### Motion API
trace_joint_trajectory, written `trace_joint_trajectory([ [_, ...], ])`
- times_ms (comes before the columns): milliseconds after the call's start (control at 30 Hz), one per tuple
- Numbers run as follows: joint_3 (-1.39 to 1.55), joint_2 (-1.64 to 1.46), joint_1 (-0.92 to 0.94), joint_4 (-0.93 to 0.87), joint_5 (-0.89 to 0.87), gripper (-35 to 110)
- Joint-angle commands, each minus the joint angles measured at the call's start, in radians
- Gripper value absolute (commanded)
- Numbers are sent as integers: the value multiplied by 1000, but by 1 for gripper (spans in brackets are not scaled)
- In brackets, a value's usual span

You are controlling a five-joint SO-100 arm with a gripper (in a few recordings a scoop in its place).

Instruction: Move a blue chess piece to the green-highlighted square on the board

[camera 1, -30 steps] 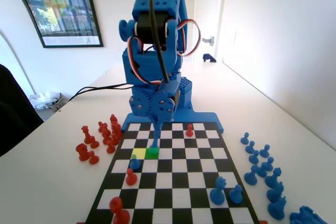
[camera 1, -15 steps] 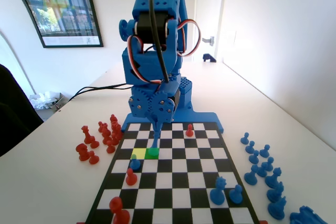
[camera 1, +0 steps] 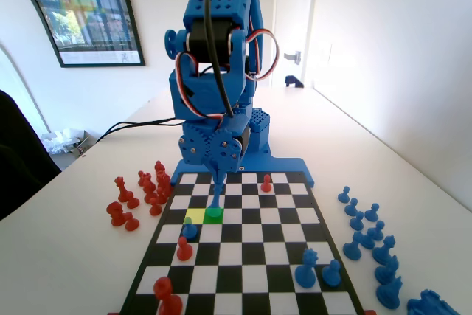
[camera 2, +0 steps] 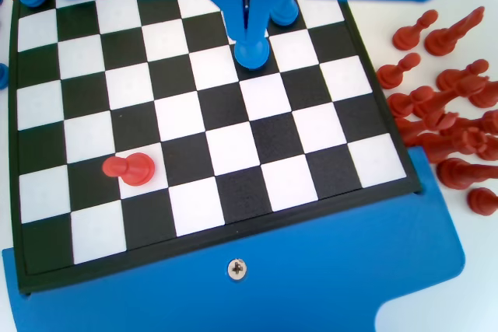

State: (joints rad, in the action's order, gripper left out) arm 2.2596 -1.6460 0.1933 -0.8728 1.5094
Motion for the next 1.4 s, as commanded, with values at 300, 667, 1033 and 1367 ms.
trace_joint_trajectory([
  [300,-9,-69,20,5,15,6],
  [667,-94,-86,-17,-127,-6,9],
  [1033,-310,-244,-3,-437,38,1],
  [1367,-426,-626,5,-706,193,1],
])
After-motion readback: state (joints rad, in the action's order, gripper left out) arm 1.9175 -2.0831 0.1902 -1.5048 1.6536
